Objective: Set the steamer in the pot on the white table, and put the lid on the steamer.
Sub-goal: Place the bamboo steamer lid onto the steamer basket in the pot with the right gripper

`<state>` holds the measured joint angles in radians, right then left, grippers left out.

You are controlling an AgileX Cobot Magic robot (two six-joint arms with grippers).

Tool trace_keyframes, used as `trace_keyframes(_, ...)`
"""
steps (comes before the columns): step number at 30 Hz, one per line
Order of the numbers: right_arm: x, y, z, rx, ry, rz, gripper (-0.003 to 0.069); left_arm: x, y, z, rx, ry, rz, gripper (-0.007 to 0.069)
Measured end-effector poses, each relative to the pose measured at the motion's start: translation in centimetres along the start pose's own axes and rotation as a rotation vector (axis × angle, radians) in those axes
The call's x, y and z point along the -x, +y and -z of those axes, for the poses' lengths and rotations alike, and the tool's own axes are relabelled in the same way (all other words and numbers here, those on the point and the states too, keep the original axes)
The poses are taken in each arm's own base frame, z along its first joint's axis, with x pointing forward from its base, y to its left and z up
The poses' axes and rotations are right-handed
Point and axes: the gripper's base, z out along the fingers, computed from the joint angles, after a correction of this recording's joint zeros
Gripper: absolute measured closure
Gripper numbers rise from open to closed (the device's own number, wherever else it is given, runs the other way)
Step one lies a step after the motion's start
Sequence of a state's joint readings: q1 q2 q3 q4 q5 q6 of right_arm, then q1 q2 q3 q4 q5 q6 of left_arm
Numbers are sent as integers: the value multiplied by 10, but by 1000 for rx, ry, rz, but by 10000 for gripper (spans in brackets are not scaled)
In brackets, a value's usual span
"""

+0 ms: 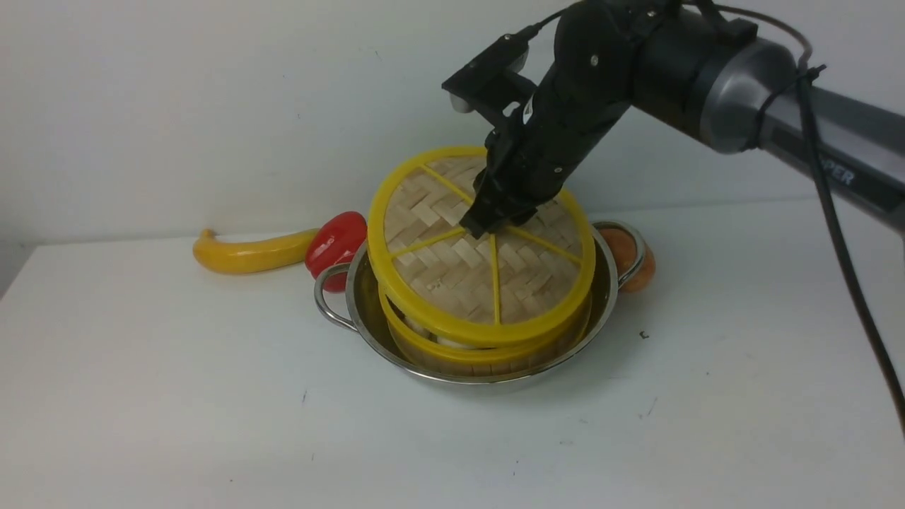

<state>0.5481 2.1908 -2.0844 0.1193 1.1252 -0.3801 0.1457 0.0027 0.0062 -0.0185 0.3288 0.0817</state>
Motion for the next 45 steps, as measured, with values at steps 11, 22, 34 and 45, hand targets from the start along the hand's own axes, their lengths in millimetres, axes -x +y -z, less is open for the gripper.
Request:
trace_keyframes(11,-3,0,3,-6,30,-4,515,0,0,0,0,0,0,383)
trace_keyframes(22,1,4,-9,46,-15,-43,515,0,0,0,0,0,0,383)
trace_keyframes(34,-3,2,-12,29,25,-28,515,0,0,0,0,0,0,383)
trace_keyframes(45,-1,2,-23,41,-11,-31,515,0,0,0,0,0,-4,383)
